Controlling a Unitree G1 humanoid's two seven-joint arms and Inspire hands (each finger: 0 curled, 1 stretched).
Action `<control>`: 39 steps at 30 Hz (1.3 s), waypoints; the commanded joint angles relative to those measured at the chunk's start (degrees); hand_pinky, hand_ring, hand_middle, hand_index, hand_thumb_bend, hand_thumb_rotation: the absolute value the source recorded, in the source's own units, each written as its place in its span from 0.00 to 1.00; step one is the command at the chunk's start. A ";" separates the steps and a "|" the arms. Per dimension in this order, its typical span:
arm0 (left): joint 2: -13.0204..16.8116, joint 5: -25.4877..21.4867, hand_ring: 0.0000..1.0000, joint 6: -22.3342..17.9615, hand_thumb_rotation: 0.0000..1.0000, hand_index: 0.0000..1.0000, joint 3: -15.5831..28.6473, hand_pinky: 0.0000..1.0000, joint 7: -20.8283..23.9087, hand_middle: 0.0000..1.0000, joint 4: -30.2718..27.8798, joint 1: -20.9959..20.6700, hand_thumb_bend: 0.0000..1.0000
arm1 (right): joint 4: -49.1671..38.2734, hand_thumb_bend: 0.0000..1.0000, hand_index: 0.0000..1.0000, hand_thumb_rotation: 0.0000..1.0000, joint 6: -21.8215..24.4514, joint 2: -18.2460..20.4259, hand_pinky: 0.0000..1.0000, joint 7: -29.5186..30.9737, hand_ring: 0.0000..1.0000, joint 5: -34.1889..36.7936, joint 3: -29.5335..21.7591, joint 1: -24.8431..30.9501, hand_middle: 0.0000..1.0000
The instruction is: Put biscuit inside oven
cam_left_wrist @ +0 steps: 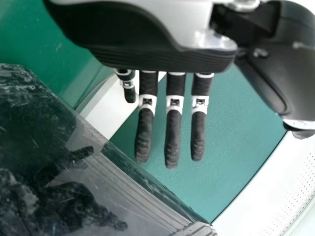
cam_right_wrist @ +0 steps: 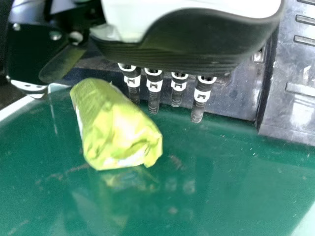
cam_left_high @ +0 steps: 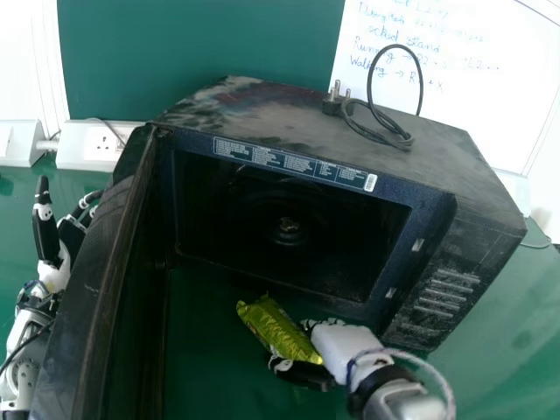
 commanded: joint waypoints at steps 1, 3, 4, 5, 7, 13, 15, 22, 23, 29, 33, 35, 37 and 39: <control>-0.10 -0.54 0.33 0.24 0.08 0.49 0.21 0.23 0.35 0.42 -1.11 0.54 0.52 | 1.03 0.85 0.98 0.55 -3.12 2.90 0.92 0.50 0.96 -3.10 -1.10 1.52 0.98; -0.06 -0.62 0.33 0.39 0.08 0.49 0.16 0.23 0.26 0.41 -1.14 0.53 0.52 | 1.84 0.85 0.98 0.54 -5.36 4.98 0.92 0.19 0.96 -4.95 -1.84 2.40 0.98; -0.05 -0.67 0.32 0.51 0.08 0.49 0.16 0.23 0.29 0.41 -1.17 0.52 0.52 | 2.29 0.85 0.98 0.54 -6.39 6.11 0.92 -0.15 0.96 -5.82 -2.26 2.89 0.98; -0.03 -0.66 0.32 0.56 0.08 0.49 0.17 0.23 0.33 0.41 -1.18 0.52 0.52 | 2.70 0.85 0.98 0.53 -7.32 7.21 0.91 -0.42 0.96 -6.66 -2.64 3.34 0.98; -0.08 -0.59 0.32 0.61 0.08 0.49 0.18 0.23 0.51 0.41 -1.20 0.46 0.52 | 3.36 0.85 0.98 0.52 -9.20 9.12 0.91 -0.50 0.96 -8.27 -3.37 4.05 0.98; -0.24 -0.84 0.32 0.94 0.08 0.49 0.19 0.23 0.58 0.41 -1.38 0.33 0.52 | 5.14 0.88 0.98 0.48 -14.07 13.66 0.91 -1.25 0.96 -11.44 -5.76 5.58 0.98; -0.37 -0.69 0.32 0.92 0.08 0.49 0.15 0.23 0.89 0.41 -1.74 0.40 0.52 | 5.75 0.89 0.98 0.48 -15.46 14.63 0.91 -1.99 0.96 -12.36 -6.36 6.02 0.98; -0.54 -0.55 0.32 1.12 0.08 0.49 0.12 0.23 1.74 0.41 -2.15 0.48 0.52 | 7.32 0.91 0.98 0.44 -19.20 17.40 0.92 -2.92 0.96 -14.58 -8.49 6.93 0.98; -0.63 -0.50 0.32 1.13 0.08 0.49 0.11 0.23 1.99 0.41 -2.23 0.47 0.52 | 7.47 0.91 0.98 0.44 -19.73 17.60 0.92 -3.25 0.95 -14.87 -8.74 7.09 0.97; -0.65 -0.75 0.32 1.36 0.08 0.49 0.13 0.22 1.96 0.41 -2.38 0.52 0.52 | 7.93 0.93 0.96 0.41 -22.25 18.54 0.92 -5.48 0.94 -15.47 -10.18 8.04 0.96; -0.56 -0.29 0.32 1.09 0.08 0.49 0.01 0.23 1.85 0.41 -2.37 0.57 0.52 | 8.13 0.93 0.96 0.39 -23.49 19.11 0.92 -6.22 0.95 -15.87 -10.89 8.42 0.97; -0.47 -0.21 0.32 1.07 0.08 0.49 0.01 0.23 1.75 0.41 -2.18 0.50 0.52 | 8.22 0.93 0.95 0.38 -24.15 19.28 0.91 -7.03 0.94 -16.28 -11.04 8.70 0.96; -0.62 -0.28 0.32 1.06 0.08 0.49 0.05 0.23 1.88 0.41 -2.15 0.43 0.52 | 8.34 0.94 0.95 0.38 -24.74 19.45 0.91 -7.55 0.93 -16.96 -11.12 8.90 0.96; -0.73 -0.53 0.32 1.26 0.08 0.49 0.10 0.22 1.96 0.41 -2.20 0.39 0.52 | 8.50 0.95 0.95 0.38 -25.14 19.62 0.91 -8.14 0.93 -17.53 -11.19 9.09 0.95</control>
